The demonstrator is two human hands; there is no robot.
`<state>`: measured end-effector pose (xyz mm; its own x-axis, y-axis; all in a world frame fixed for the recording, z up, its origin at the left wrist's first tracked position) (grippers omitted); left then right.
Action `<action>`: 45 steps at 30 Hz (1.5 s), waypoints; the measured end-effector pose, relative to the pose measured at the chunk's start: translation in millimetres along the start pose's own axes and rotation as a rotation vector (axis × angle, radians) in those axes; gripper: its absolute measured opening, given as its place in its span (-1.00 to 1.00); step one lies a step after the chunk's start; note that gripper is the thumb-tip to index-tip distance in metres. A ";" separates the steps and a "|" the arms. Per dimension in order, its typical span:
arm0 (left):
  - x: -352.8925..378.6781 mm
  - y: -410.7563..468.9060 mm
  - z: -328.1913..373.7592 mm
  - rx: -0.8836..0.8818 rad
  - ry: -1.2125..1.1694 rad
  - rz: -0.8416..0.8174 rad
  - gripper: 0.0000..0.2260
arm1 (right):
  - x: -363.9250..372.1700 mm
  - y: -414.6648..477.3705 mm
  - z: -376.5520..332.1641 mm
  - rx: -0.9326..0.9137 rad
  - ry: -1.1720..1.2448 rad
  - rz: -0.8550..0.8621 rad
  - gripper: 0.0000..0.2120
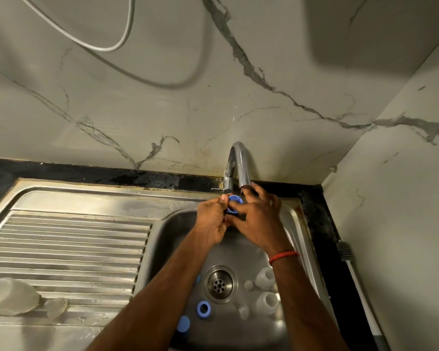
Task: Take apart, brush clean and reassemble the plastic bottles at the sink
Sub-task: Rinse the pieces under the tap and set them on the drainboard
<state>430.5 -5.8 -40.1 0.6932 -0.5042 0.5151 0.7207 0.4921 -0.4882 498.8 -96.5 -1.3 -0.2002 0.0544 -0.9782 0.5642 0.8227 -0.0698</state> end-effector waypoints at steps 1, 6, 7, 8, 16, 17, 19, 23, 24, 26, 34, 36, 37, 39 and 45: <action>-0.5 -0.1 1.5 0.011 0.008 0.004 -0.77 | -0.7 -0.2 2.5 0.030 -0.042 0.027 -0.57; -3.2 1.3 1.2 0.013 0.048 0.027 -0.79 | -1.3 1.7 -2.8 0.000 -0.045 0.010 -0.61; -1.6 1.3 0.6 0.007 0.048 0.027 -0.78 | -2.5 2.8 -2.8 0.001 -0.034 0.008 -0.60; -1.1 2.2 -0.3 0.001 0.041 0.028 -0.78 | -3.3 2.5 -0.4 0.035 -0.035 0.013 -0.58; -4.9 0.0 -2.8 -0.072 0.012 0.065 -0.78 | 3.7 1.6 6.0 0.088 0.060 -0.031 -0.44; -4.3 -1.4 -2.5 -0.077 0.010 0.064 -0.79 | 5.4 1.3 11.4 0.146 0.038 -0.046 -0.42; -6.3 -1.0 0.9 -0.079 -0.014 0.061 -0.78 | 10.3 -0.2 19.2 0.181 0.156 -0.056 -0.46; -5.3 -3.9 7.3 -0.082 -0.068 -0.030 -0.72 | 8.6 -6.2 20.5 0.135 0.697 0.082 -0.39; -3.5 -5.2 6.8 -0.087 -0.080 -0.060 -0.69 | 7.6 -6.1 17.7 0.134 0.779 0.067 -0.41; 1.6 -11.1 5.6 -0.090 -0.097 -0.114 -0.67 | 2.6 -5.7 9.5 0.094 0.846 0.054 -0.53; -13.8 -13.5 6.9 0.075 0.483 -0.083 -0.85 | 2.6 -9.9 18.2 0.199 1.031 0.234 -0.55; -19.2 -15.0 8.2 0.111 0.550 -0.059 -0.87 | -6.6 -15.9 19.2 0.166 0.895 0.312 -0.58; -21.9 -17.4 9.2 0.122 0.585 -0.044 -0.86 | -9.3 -17.6 18.1 0.127 0.792 0.308 -0.58; -24.7 -21.9 12.5 0.147 0.652 -0.041 -0.85 | -11.6 -17.8 13.8 0.014 0.567 0.239 -0.58; -30.9 -35.6 21.4 0.206 0.737 -0.072 -0.77 | -8.3 -22.7 9.9 -0.001 0.274 0.111 -0.58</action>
<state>383.2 7.4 -23.5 0.5220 -0.8474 -0.0970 0.7987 0.5255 -0.2933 495.6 -121.3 6.4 -0.3462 0.2949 -0.8906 0.5938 0.8038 0.0354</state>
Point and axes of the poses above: each hand's wrist, its own y-axis towards the middle knuckle, its own x-axis out of the palm, z = x × y, the point moved 5 cm from there along y, towards the middle knuckle, and after that the axes turned 9 degrees about -z, right-handed, at the moved point
